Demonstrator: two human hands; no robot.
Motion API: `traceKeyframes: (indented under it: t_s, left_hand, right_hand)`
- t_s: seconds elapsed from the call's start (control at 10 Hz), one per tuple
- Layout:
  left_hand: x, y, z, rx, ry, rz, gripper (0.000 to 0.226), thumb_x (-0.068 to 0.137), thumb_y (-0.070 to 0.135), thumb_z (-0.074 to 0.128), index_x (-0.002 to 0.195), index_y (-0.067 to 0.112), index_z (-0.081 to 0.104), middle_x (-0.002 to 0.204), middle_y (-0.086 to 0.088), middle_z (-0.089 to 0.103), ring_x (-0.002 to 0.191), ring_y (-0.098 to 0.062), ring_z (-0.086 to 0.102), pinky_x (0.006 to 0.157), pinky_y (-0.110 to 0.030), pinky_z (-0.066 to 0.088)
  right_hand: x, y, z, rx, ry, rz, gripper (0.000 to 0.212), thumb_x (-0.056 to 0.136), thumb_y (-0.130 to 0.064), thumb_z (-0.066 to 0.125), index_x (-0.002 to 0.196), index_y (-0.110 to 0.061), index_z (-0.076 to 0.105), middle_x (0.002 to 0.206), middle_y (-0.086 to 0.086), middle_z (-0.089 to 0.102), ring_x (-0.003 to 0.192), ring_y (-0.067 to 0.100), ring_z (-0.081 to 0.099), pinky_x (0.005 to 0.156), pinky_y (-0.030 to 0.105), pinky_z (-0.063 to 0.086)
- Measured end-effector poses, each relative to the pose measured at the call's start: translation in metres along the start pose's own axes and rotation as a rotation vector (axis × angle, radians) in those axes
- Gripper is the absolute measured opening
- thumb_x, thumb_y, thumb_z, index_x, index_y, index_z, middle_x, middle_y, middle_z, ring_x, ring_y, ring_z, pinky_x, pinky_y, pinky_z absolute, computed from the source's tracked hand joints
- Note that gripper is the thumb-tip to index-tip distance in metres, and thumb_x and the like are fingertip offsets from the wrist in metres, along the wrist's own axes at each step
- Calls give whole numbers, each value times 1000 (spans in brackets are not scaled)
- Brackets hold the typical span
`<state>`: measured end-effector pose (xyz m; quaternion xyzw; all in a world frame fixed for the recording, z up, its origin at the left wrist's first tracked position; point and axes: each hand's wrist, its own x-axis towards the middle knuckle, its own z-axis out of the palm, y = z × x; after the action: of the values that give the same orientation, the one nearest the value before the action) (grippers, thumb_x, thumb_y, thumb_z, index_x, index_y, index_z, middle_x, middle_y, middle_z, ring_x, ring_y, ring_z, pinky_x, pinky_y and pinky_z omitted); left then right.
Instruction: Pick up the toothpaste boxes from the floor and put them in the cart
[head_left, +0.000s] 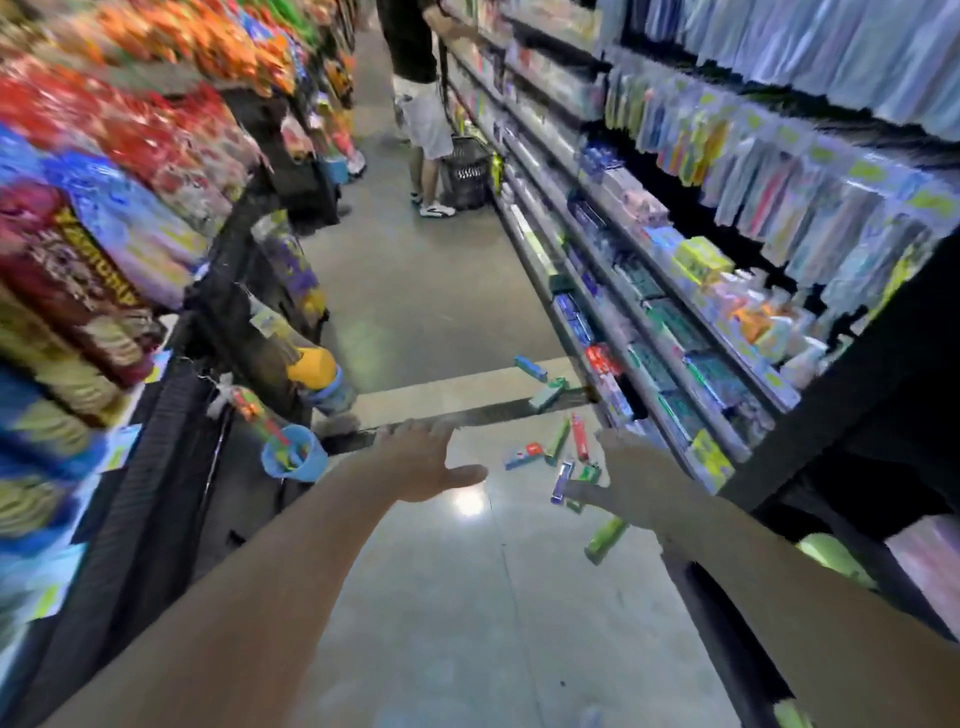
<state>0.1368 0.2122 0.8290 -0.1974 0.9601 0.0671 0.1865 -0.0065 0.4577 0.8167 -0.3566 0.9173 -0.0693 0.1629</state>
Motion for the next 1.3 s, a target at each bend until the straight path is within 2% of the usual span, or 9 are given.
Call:
traceKeyframes:
  t_s: [0.1,0.3,0.5,0.7,1.0,1.2,1.3]
  left_hand:
    - [32,-22,-6,-19,6,-54,88,82,80,40,151,27,25,147,-9,42,138,-31,35,111,-52,25]
    - [126,-55,-35,-39,-43,-87,100,79,85,31,156,23,14,156,-8,30,145,-30,24,116,-55,20]
    - [206,-78,-77,-66,-40,-153,97,83,82,35,156,21,15,159,-7,25,147,-29,19,117,-56,16]
    - [280,-113,-102,-67,-64,-152,100,80,86,31,155,23,17,157,-5,28,146,-27,20,115,-55,18]
    - [430,-189,-133,-83,-114,-41,93,85,78,36,156,22,16,158,-6,27,147,-24,20,116,-56,12]
    - [535,-280,-172,-68,-209,41,94,86,80,32,157,22,10,161,-7,21,148,-26,18,118,-55,12]
    - [583,-316,-188,-29,-240,72,96,84,81,30,157,21,10,161,-7,21,148,-27,18,118,-56,13]
  right_hand:
    - [54,-15,-4,35,-19,-56,68,77,-73,54,113,-16,54,115,5,58,111,27,53,90,39,45]
    - [163,-16,-22,25,-82,-58,94,75,-80,52,141,-15,39,139,4,47,127,23,44,100,38,40]
    - [271,-13,-49,-11,-128,-82,91,74,-84,46,137,-19,41,138,2,47,128,23,42,102,40,40]
    - [358,-16,-68,-41,-130,-81,88,75,-83,47,136,-20,43,136,2,49,124,23,45,100,40,40]
    - [510,-50,-62,-57,-158,0,91,77,-82,45,141,-18,38,140,4,46,127,24,42,103,41,37]
    - [623,-94,-57,-73,-160,71,97,77,-82,43,148,-17,27,148,5,33,136,24,32,109,41,32]
    - [666,-110,-60,-82,-168,116,103,77,-83,40,153,-16,16,157,8,21,144,23,20,113,43,27]
